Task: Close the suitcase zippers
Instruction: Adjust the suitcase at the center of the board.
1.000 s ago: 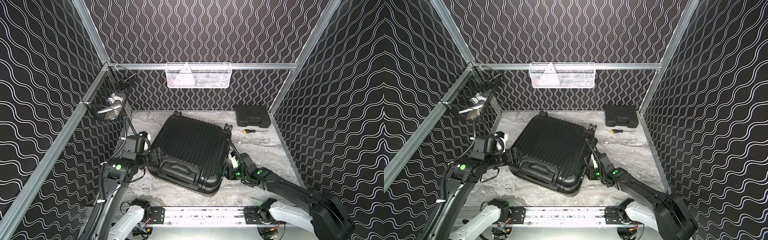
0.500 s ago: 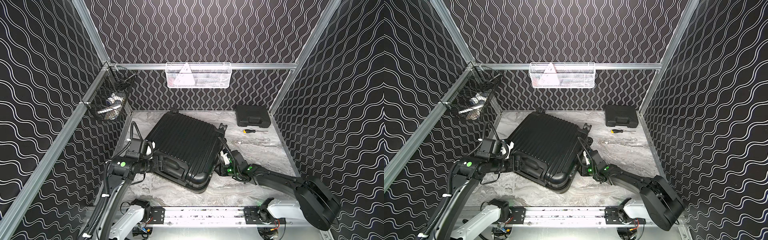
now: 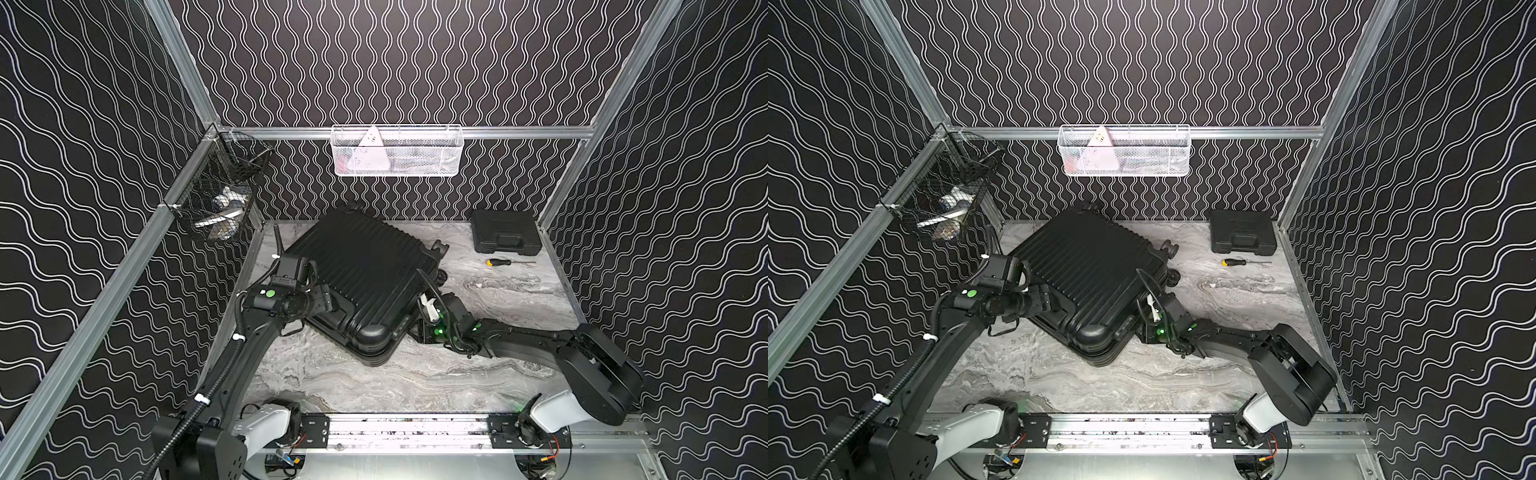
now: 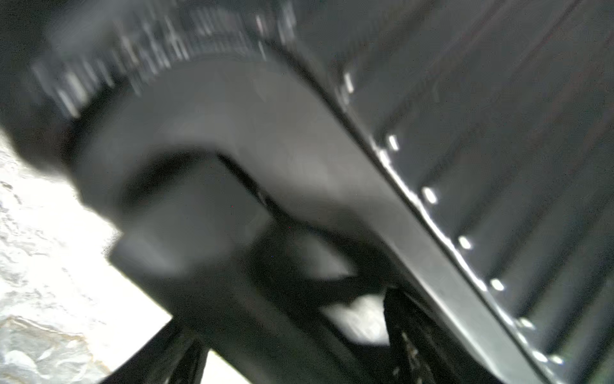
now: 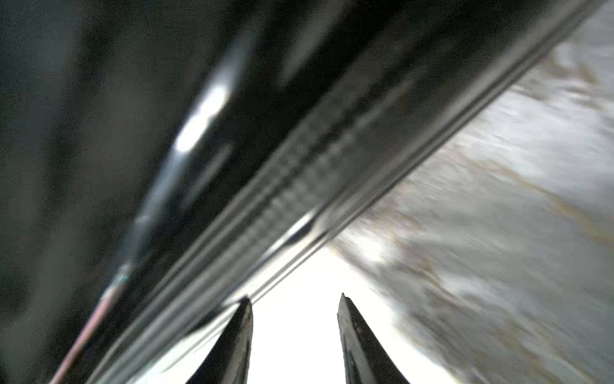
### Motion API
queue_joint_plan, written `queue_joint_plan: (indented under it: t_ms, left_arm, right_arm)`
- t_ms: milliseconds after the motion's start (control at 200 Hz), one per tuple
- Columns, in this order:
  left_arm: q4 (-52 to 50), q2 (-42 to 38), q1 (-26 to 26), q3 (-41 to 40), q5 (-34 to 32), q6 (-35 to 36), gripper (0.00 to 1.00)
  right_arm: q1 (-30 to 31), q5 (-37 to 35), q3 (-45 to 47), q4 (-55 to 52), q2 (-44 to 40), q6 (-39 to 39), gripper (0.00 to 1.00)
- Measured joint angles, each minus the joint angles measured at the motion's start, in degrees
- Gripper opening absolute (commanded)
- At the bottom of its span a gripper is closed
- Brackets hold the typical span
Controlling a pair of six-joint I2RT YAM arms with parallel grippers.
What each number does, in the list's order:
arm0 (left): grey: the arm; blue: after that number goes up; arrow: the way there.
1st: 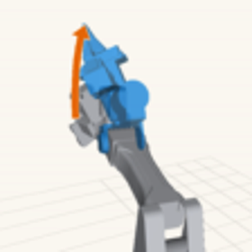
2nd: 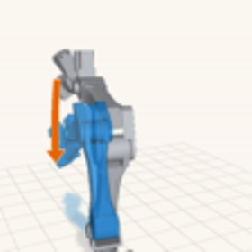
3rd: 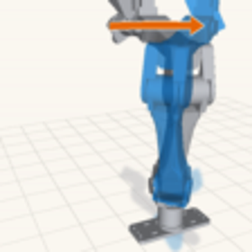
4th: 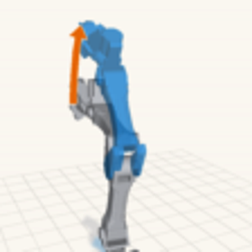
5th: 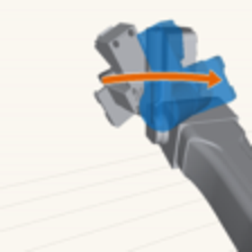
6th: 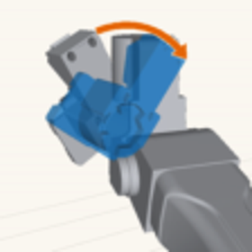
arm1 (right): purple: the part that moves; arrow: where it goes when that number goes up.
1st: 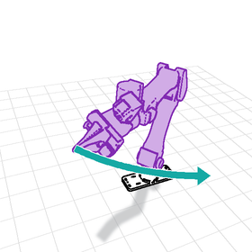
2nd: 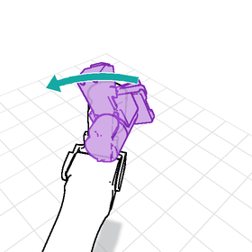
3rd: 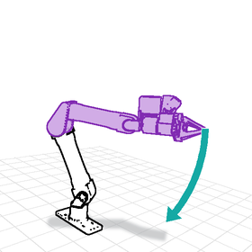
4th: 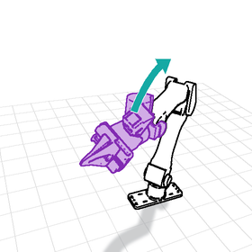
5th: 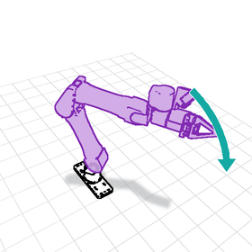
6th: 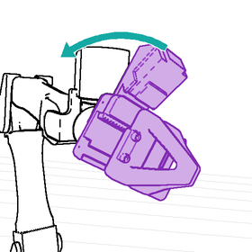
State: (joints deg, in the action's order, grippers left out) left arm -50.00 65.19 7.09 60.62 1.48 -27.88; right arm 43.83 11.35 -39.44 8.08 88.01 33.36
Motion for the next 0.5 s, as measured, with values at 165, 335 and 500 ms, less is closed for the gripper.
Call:
queue_joint_plan:
  t_ms: [165, 335, 500]
  left_arm:
    - [1.4, -0.2, 0.1, -1.3, 0.5, -7.5, 0.72]
    - [1.3, 0.5, 0.1, -1.2, 1.3, -13.1, 0.52]
    - [-1.1, 3.6, -0.1, 1.1, -2.2, -17.6, 0.41]
  right_arm:
    - [0.5, -1.6, -1.2, 0.7, -1.5, -1.5, 0.48]
    - [0.0, -8.1, -0.3, -1.4, -8.1, -4.5, 0.53]
    - [-3.6, -14.6, 2.7, -5.9, -16.9, -7.9, 0.59]
